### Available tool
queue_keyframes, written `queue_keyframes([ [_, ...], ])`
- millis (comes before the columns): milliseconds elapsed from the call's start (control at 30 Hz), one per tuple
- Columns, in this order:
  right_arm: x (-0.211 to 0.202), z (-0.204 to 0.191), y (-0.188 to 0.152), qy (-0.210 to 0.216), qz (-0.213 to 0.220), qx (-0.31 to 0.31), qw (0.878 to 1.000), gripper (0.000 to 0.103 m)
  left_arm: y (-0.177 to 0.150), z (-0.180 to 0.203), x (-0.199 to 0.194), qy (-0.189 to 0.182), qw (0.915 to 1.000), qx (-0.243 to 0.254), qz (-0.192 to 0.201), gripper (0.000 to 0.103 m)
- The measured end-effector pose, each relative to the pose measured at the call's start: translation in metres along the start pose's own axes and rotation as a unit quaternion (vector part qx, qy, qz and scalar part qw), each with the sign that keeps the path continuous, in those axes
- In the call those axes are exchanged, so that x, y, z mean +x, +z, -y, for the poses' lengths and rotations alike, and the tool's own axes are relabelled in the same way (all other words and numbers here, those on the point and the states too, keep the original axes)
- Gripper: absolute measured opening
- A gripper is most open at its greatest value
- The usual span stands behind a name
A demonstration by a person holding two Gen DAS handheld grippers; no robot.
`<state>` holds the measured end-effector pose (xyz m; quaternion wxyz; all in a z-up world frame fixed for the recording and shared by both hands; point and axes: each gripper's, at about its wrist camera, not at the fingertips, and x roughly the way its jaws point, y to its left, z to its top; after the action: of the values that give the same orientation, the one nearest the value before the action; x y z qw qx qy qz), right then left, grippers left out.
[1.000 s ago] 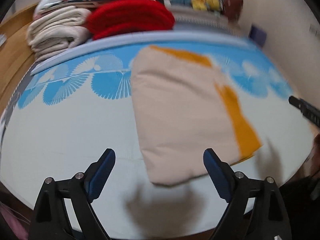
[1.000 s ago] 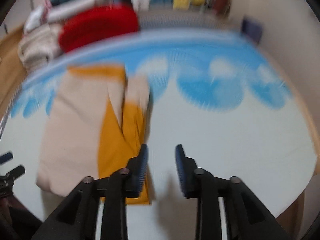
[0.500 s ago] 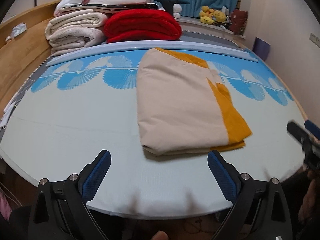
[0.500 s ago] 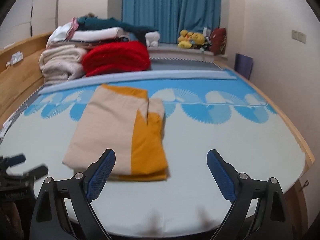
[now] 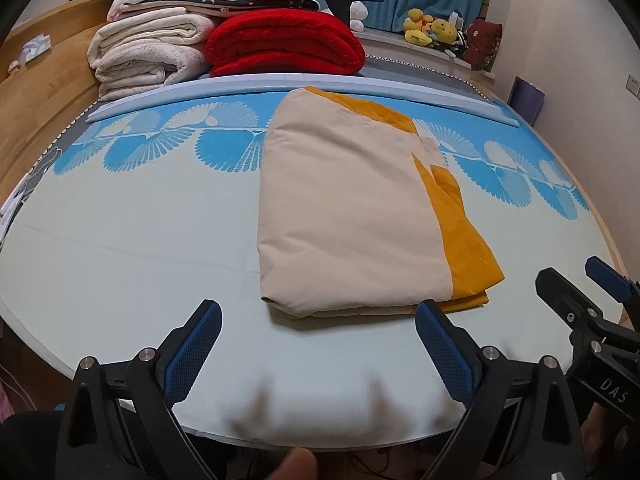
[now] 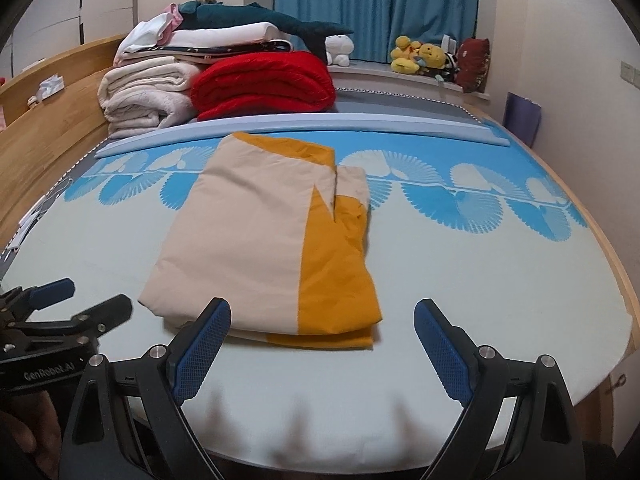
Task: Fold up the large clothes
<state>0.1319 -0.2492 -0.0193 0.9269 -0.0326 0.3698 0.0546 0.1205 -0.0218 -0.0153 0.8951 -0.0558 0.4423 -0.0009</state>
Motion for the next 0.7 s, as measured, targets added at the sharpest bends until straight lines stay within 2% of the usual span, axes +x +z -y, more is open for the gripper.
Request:
queue_keyframes([
  [700,0.010,-0.015,0.002,0.006,-0.004,-0.009,1.000,0.093,0.000,0.001,0.002,-0.005,1.0000,-0.004,0.000,0.096],
])
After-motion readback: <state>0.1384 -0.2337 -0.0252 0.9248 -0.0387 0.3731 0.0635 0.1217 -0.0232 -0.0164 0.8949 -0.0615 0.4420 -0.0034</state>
